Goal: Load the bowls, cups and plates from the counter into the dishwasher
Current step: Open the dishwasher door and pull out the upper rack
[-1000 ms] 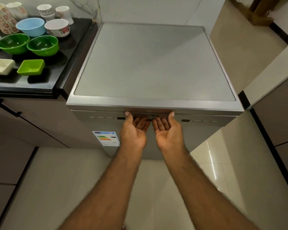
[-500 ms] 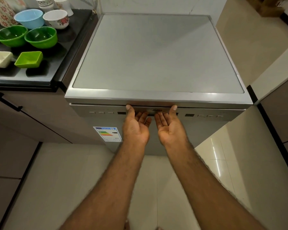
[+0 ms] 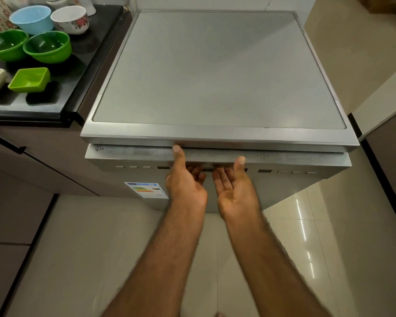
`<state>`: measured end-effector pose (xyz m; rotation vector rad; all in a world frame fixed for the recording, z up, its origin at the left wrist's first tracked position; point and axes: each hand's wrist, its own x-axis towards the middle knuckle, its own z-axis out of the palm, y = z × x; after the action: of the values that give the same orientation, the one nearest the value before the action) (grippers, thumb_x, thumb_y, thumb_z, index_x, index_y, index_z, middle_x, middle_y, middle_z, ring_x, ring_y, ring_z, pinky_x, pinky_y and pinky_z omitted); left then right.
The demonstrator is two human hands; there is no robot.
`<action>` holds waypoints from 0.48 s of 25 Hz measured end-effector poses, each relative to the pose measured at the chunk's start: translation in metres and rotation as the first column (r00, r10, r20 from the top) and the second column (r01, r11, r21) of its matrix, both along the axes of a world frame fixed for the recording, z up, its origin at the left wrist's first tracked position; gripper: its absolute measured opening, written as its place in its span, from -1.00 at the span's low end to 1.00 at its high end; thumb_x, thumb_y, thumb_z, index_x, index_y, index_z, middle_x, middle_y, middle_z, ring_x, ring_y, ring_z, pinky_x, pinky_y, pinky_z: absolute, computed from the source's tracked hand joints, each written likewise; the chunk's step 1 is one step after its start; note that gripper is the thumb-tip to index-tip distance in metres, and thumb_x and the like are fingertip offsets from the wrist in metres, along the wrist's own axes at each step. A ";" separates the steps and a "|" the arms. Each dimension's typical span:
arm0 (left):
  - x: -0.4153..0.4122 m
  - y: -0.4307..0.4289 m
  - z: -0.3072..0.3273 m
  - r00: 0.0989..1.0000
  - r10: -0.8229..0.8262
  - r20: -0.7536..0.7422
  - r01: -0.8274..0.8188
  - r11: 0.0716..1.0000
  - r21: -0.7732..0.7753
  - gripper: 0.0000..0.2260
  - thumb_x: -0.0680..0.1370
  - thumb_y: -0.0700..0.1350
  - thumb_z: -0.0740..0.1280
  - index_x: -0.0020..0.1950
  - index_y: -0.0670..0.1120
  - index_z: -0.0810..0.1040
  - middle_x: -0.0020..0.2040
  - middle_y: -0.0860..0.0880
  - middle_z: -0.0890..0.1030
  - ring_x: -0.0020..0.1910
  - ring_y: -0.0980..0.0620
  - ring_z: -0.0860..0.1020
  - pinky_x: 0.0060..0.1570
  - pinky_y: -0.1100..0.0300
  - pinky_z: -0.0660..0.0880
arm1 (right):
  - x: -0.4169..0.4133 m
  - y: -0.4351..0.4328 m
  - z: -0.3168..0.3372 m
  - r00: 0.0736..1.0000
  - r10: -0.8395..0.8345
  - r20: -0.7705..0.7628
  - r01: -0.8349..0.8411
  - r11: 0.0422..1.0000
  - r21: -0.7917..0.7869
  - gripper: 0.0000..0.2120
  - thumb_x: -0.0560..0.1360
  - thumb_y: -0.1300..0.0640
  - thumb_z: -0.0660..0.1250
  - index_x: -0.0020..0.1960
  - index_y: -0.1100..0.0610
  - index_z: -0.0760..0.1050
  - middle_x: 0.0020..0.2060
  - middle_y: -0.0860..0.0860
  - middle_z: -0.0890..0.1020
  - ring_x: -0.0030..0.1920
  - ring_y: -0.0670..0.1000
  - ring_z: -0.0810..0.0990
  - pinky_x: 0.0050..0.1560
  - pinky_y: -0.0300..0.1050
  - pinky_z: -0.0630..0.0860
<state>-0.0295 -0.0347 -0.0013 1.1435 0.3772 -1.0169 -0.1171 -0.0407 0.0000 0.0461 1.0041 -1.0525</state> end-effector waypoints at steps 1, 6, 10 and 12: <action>-0.002 0.009 0.000 0.997 -0.040 0.072 0.033 0.995 0.090 -0.52 0.48 0.23 0.50 0.19 -0.09 0.59 -0.01 -0.11 0.73 -0.13 -0.04 0.71 -0.25 0.13 0.60 | -0.005 0.010 0.003 0.998 0.017 -0.052 -0.017 1.000 -0.001 -0.52 0.51 -0.03 0.45 0.28 0.24 0.48 0.13 0.18 0.64 0.18 0.11 0.65 0.30 0.05 0.55; 0.003 0.065 0.009 0.626 -0.401 0.669 -0.089 0.816 0.572 -0.44 0.33 0.35 0.54 -0.10 -0.09 0.45 -0.20 0.01 0.55 -0.25 -0.02 0.54 -0.35 0.16 0.42 | -0.031 0.060 0.027 0.706 0.022 -0.708 -0.104 0.992 -0.073 -0.84 0.55 0.00 0.44 -0.04 0.08 0.56 -0.31 0.04 0.69 -0.33 0.00 0.70 -0.22 0.05 0.70; 0.013 0.086 0.022 -0.195 -0.658 0.727 -0.268 0.749 0.606 -0.52 0.38 0.17 0.59 0.06 -0.06 0.47 0.09 -0.10 0.52 0.08 -0.11 0.50 0.09 -0.01 0.47 | -0.048 0.073 0.017 0.129 -0.360 -0.924 -0.627 0.692 -0.357 -0.86 0.58 0.01 0.39 0.11 0.01 0.56 -0.07 -0.06 0.66 -0.04 -0.02 0.63 -0.01 0.09 0.63; 0.028 0.083 0.034 -0.323 -0.758 0.567 -0.113 0.626 0.772 -0.42 0.41 0.11 0.58 0.35 0.00 0.48 0.43 -0.15 0.43 0.47 -0.18 0.34 0.49 -0.18 0.22 | -0.056 0.056 0.008 -0.075 -0.416 -0.906 -0.833 0.525 -0.172 -0.65 0.58 0.00 0.38 0.31 0.11 0.51 0.21 0.05 0.60 0.27 0.08 0.53 0.29 0.10 0.51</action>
<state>-0.0019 0.0478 0.0328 2.4240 -1.3326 -0.0625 -0.1732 0.0152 0.0079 -2.1386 1.5754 -0.8966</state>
